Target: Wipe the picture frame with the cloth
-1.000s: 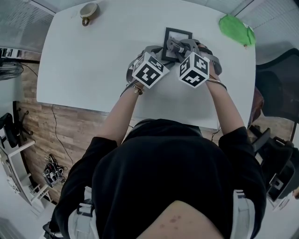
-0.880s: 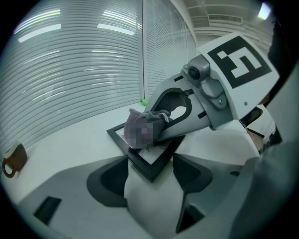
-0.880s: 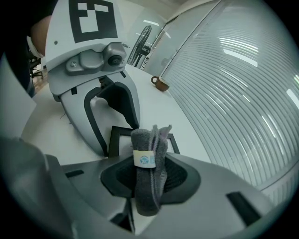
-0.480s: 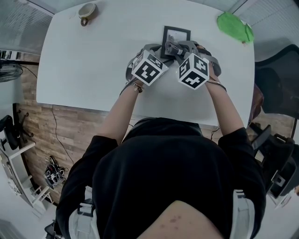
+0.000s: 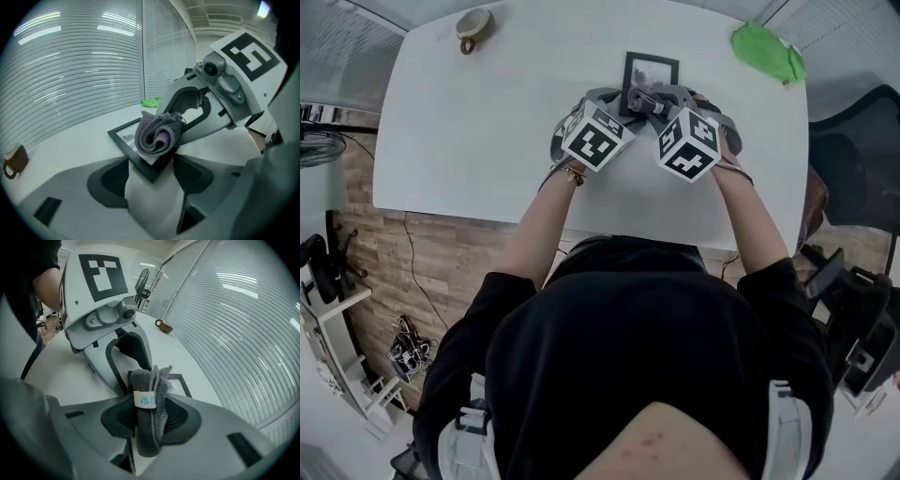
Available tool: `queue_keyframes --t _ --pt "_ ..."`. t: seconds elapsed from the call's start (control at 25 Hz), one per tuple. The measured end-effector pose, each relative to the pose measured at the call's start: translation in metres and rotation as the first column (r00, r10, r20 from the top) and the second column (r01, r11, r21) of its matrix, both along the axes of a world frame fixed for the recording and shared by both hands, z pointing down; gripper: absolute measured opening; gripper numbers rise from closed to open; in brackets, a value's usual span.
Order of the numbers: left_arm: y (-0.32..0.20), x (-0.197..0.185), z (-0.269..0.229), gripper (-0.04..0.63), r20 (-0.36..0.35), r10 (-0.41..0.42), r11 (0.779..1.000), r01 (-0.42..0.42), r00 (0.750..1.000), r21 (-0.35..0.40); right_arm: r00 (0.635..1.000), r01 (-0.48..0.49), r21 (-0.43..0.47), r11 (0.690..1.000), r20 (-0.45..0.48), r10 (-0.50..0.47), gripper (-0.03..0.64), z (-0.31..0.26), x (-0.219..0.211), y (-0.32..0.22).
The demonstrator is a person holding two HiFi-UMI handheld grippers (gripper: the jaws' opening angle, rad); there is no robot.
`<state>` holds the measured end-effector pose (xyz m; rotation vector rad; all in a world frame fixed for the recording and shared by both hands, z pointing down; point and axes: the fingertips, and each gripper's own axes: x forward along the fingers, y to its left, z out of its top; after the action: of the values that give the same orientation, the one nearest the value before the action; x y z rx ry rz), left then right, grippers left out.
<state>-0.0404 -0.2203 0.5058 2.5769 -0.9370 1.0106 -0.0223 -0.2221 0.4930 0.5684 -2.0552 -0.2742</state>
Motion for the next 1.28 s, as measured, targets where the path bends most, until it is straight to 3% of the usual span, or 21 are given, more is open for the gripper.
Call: queue_keyframes --t 0.8,1.08,1.16,1.28 --pt "0.0 0.002 -0.001 0.311 0.0 0.0 1.0 0.0 1.0 0.008 0.999 0.0 -0.14 0.99 0.033 0.004 0.11 -0.004 -0.001 0.019" --pt "0.001 0.002 -0.001 0.31 0.0 0.0 1.0 0.0 1.0 0.012 0.981 -0.073 -0.084 0.994 0.171 0.087 0.117 -0.043 0.001 -0.009" --pt "0.001 0.002 -0.002 0.31 0.0 -0.001 1.0 0.001 1.0 0.013 0.985 -0.071 -0.039 0.997 0.154 0.077 0.117 -0.053 0.001 -0.022" --pt "0.001 0.003 -0.002 0.31 0.0 0.0 1.0 0.0 1.0 0.013 0.997 -0.049 0.04 0.998 0.057 0.046 0.117 -0.053 0.004 -0.043"
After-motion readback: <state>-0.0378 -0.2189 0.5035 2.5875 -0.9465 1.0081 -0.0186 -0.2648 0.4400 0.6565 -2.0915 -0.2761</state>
